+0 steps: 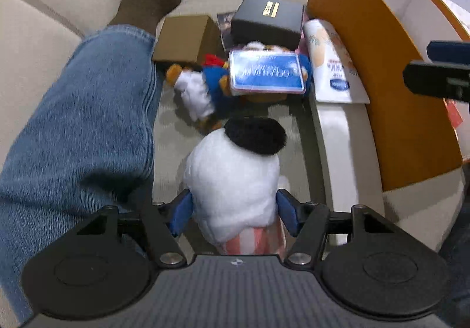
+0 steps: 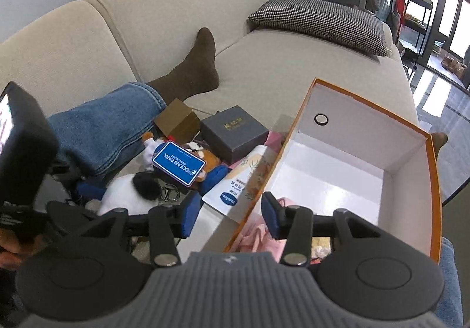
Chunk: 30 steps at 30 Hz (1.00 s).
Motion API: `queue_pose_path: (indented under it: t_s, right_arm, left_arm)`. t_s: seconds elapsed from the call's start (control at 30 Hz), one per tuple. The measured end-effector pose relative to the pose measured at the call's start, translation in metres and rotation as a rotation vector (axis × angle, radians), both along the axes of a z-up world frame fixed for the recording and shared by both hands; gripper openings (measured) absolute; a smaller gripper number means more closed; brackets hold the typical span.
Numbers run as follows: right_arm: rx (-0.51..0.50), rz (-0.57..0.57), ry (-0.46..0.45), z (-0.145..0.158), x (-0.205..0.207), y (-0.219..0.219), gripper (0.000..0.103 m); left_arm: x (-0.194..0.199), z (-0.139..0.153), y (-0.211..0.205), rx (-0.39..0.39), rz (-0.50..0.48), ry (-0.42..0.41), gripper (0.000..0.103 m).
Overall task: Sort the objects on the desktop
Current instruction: 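Lift the plush with the left tool while the right tool moves toward the Donald Duck plush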
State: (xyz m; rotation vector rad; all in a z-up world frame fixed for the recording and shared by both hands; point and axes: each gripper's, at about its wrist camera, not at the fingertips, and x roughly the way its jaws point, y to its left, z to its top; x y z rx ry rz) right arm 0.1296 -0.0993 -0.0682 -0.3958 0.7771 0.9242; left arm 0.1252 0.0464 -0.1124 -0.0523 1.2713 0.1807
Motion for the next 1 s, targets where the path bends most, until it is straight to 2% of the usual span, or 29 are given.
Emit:
queue_pose_path:
  t_s: [0.13, 0.23, 0.4, 0.53, 0.77, 1.0]
  right_arm:
    - [0.012, 0.010, 0.005, 0.002, -0.001, 0.002, 0.049]
    - [0.008, 0.017, 0.008, 0.002, -0.001, 0.004, 0.049]
    - [-0.011, 0.026, 0.022, 0.000, 0.002, 0.009, 0.047]
    - [-0.021, 0.043, 0.027, 0.000, 0.004, 0.016, 0.044]
    - [-0.034, 0.081, 0.067, -0.002, 0.011, 0.035, 0.044]
    - [-0.094, 0.151, 0.104, -0.015, 0.015, 0.067, 0.044]
  left_arm:
    - [-0.009, 0.000, 0.004, -0.018, -0.026, -0.017, 0.068]
    - [-0.014, 0.006, 0.013, -0.062, 0.008, -0.053, 0.063]
    - [-0.022, 0.030, 0.021, -0.115, 0.035, -0.127, 0.061]
    - [-0.028, 0.053, 0.035, -0.186, 0.062, -0.192, 0.061]
    - [-0.030, 0.083, 0.066, -0.186, 0.128, -0.303, 0.060]
    - [-0.026, 0.092, 0.091, -0.199, 0.176, -0.346, 0.061]
